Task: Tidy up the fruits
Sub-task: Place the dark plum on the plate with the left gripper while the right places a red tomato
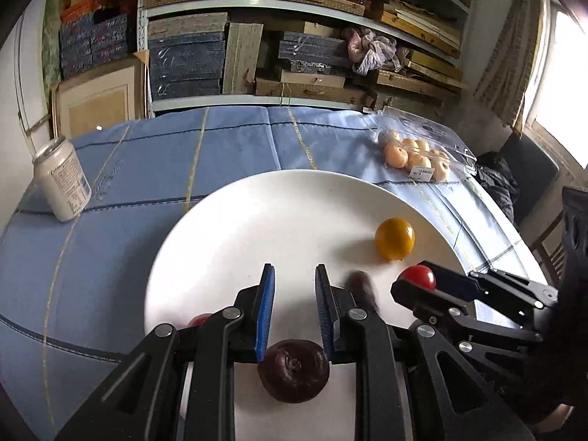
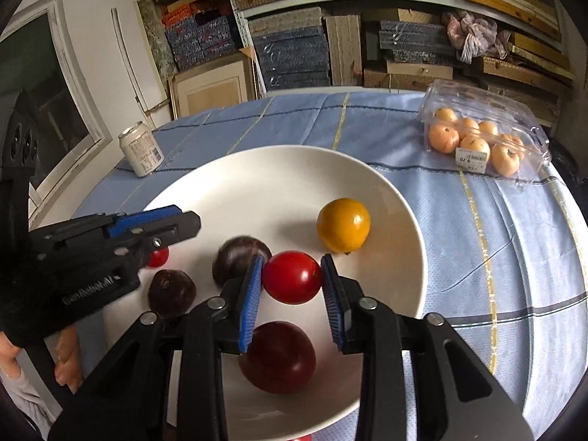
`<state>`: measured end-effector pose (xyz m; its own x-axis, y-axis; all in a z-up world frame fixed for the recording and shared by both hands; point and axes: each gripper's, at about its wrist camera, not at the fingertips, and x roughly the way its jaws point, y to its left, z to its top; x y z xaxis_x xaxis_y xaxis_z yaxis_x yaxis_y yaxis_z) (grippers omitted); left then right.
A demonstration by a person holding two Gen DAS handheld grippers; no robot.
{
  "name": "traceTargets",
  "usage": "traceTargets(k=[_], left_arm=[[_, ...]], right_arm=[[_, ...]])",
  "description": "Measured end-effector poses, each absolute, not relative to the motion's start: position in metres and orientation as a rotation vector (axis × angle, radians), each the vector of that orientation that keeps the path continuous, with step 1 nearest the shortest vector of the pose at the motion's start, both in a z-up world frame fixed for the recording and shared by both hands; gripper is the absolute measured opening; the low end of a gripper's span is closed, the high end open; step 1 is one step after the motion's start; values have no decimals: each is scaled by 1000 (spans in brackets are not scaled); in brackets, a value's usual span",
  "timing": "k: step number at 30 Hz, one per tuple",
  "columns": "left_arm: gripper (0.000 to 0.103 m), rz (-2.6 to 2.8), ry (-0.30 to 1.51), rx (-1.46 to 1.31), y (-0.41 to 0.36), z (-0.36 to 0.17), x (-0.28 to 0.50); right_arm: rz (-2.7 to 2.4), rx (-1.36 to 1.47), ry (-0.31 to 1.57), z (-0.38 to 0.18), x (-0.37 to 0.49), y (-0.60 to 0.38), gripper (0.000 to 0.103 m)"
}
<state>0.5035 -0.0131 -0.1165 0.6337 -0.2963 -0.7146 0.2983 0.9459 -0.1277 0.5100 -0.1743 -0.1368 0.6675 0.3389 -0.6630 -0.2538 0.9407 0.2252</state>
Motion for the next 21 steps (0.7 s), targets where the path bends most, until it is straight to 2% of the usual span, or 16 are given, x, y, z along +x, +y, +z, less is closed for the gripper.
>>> traceTargets(k=[3, 5, 7, 13, 15, 18, 21], left_arm=[[24, -333, 818, 8, -9, -116, 502], [29, -328, 812, 9, -8, -115, 500], [39, -319, 792, 15, -7, -108, 494], [43, -303, 738, 56, -2, -85, 457], [45, -281, 726, 89, 3, -80, 439], [59, -253, 713, 112, 14, -81, 408], [61, -235, 707, 126, 24, -89, 369]], right_arm=[[339, 124, 760, -134, 509, -177, 37], [337, 129, 744, -129, 506, -179, 39], [339, 132, 728, -123, 503, -180, 39], [357, 184, 645, -85, 470, -194, 40], [377, 214, 624, -74, 453, -200, 49], [393, 241, 589, -69, 414, -212, 56], [380, 269, 566, -79, 377, -226, 61]])
